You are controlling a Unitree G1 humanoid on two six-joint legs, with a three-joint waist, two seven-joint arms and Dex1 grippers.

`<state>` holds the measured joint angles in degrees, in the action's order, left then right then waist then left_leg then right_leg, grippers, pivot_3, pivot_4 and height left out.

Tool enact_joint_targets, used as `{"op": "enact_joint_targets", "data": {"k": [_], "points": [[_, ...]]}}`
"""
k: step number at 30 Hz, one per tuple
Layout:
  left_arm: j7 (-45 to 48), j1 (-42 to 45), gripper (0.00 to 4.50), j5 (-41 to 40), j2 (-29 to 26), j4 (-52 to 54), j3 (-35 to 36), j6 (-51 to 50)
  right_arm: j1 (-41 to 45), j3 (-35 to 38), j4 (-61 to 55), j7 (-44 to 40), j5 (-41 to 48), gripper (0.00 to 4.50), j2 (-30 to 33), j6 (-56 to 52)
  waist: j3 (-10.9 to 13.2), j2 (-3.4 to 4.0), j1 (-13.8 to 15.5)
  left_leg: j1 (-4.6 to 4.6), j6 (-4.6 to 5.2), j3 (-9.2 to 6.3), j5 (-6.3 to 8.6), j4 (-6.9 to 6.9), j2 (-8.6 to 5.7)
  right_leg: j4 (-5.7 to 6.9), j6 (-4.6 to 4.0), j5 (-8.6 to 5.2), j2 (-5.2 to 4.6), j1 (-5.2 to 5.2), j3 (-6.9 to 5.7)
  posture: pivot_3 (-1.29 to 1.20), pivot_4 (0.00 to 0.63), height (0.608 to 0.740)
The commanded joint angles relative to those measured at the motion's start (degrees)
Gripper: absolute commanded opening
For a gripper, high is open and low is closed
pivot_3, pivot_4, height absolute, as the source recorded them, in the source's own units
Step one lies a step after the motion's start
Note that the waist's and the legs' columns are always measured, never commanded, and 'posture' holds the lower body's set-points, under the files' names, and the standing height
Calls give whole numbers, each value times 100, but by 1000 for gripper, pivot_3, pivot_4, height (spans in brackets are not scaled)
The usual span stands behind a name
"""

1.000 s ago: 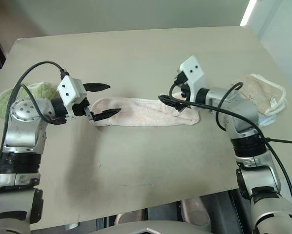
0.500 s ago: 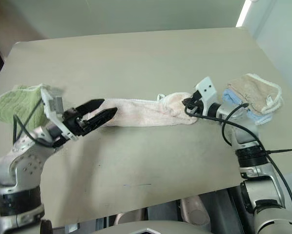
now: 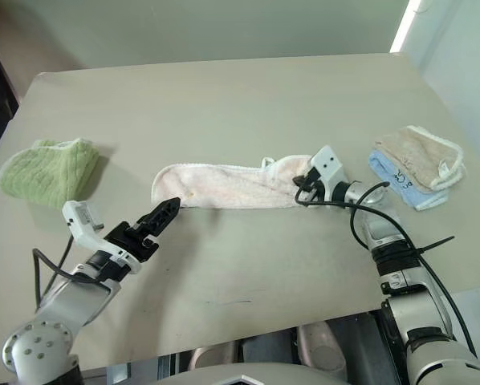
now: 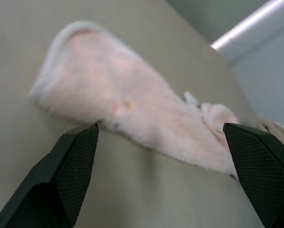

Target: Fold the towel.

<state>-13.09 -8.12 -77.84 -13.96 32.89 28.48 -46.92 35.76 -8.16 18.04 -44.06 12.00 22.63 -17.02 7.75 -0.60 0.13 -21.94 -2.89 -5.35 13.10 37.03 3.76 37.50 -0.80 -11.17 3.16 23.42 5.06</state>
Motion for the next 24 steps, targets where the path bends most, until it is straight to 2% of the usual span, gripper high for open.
{"op": "enact_joint_targets", "data": {"k": [1, 4, 10, 18, 24], "points": [[-1156, 157, 4500, -698, 326, -19, 70, 608, 304, 483, -598, -84, 347, 29, 41, 147, 0, 0, 4, 0, -18, 4, -4, 1, 1, 0, -1, -1, 4, -2, 0, 0, 150, 740], [-1857, 390, 4500, -1076, 455, -336, -1, 899, 445, 671, -824, -51, 449, 29, 60, 140, 0, 1, 8, 8, -31, 28, -6, 1, 2, -1, -7, -7, 14, -12, -5, 0, 150, 740], [-2382, 1206, 4500, -1377, 406, -1209, -205, 1203, 670, 960, -1140, 102, 611, 29, 9, 64, 1, 0, 9, 10, -32, 52, -6, 1, 6, 0, -8, -9, 23, -13, -3, 0, 150, 740], [-2093, 2211, 4500, -1252, 431, -2503, -346, 1260, 692, 1089, -1376, 248, 639, 29, 5, -26, 3, 2, 74, 11, -32, 54, -6, 1, 4, 0, -5, -6, 27, -17, -4, 0, 150, 740], [-2053, 2542, 4500, -1279, 506, -2816, -446, 1111, 608, 1125, -1610, 332, 680, 29, 24, -157, 4, 3, 123, 9, -33, 54, -7, 3, -1, -1, 1, -8, 26, -20, -3, 0, 150, 740]]}}
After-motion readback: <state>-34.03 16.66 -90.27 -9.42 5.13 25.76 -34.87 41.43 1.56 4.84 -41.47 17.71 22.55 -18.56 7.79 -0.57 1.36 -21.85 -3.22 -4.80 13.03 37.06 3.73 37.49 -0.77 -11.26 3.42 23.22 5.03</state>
